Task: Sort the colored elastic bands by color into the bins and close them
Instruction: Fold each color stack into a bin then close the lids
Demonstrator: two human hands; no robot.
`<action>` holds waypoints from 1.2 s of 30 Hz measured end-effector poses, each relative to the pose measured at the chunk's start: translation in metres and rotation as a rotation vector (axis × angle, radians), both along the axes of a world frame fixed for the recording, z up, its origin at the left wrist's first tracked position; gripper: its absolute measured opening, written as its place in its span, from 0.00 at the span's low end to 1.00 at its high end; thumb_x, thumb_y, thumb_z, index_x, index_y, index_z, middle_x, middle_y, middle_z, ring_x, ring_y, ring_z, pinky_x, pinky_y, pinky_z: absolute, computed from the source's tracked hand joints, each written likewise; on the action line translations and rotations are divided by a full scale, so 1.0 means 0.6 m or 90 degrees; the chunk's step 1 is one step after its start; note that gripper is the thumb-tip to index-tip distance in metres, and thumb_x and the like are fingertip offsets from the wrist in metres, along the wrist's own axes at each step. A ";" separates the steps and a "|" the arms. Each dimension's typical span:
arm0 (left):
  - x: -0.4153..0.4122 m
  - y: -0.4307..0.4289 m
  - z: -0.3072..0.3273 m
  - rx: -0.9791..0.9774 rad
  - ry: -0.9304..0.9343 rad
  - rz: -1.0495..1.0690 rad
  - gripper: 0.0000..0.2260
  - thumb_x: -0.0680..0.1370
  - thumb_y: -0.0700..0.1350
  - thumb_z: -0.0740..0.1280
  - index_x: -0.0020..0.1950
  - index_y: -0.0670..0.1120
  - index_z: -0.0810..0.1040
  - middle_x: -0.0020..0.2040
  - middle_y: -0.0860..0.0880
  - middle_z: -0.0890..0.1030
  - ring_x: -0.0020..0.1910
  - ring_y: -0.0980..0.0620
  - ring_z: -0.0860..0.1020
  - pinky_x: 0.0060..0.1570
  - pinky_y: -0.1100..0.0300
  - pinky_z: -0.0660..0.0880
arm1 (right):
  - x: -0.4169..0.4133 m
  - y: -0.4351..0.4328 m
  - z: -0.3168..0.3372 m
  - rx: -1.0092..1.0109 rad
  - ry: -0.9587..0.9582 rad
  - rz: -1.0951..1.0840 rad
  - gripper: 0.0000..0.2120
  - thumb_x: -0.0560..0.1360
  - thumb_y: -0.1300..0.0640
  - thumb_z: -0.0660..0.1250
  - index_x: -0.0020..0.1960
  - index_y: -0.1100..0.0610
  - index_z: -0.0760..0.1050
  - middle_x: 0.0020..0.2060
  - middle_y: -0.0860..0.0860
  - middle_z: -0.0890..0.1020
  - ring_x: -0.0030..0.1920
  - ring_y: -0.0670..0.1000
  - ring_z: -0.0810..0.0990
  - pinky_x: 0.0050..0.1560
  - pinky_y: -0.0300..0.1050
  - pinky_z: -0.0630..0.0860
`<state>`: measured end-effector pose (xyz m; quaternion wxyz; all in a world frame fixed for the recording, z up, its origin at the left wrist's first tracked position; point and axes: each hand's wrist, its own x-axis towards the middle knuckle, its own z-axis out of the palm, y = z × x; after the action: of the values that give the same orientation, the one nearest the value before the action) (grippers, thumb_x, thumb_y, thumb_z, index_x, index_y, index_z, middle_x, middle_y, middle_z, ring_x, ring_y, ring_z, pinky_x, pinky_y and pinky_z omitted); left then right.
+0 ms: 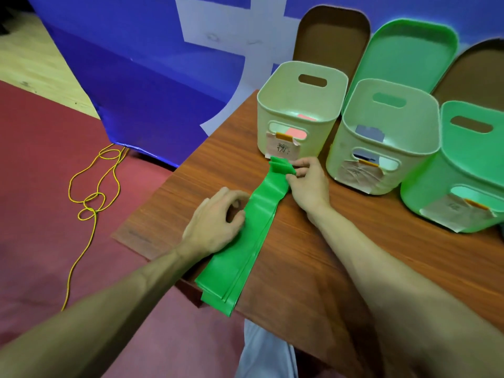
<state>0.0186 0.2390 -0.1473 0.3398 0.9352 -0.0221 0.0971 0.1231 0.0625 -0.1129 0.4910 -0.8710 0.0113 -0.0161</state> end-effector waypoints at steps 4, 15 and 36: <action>0.003 0.010 0.003 -0.283 -0.048 0.066 0.16 0.73 0.45 0.57 0.60 0.51 0.74 0.39 0.52 0.81 0.35 0.53 0.76 0.43 0.56 0.73 | -0.032 -0.006 0.035 0.066 -0.074 0.108 0.16 0.71 0.67 0.68 0.51 0.49 0.74 0.43 0.46 0.79 0.38 0.44 0.77 0.45 0.37 0.76; -0.001 0.021 0.011 -0.490 -0.095 0.111 0.13 0.74 0.50 0.56 0.46 0.49 0.78 0.37 0.42 0.79 0.34 0.49 0.75 0.32 0.58 0.69 | -0.201 0.007 0.042 0.001 -0.159 0.314 0.17 0.71 0.67 0.68 0.55 0.50 0.76 0.41 0.47 0.77 0.40 0.42 0.75 0.39 0.30 0.72; 0.004 0.021 0.001 -0.300 -0.049 0.085 0.18 0.77 0.50 0.56 0.37 0.46 0.81 0.31 0.48 0.80 0.31 0.56 0.74 0.40 0.54 0.73 | -0.137 0.022 0.001 -0.309 0.103 0.241 0.15 0.76 0.47 0.64 0.60 0.50 0.73 0.59 0.52 0.72 0.62 0.54 0.69 0.64 0.50 0.67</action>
<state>0.0209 0.2519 -0.1469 0.5403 0.8251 0.0498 0.1572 0.0407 0.0758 -0.1124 0.2602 -0.9478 -0.1162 0.1430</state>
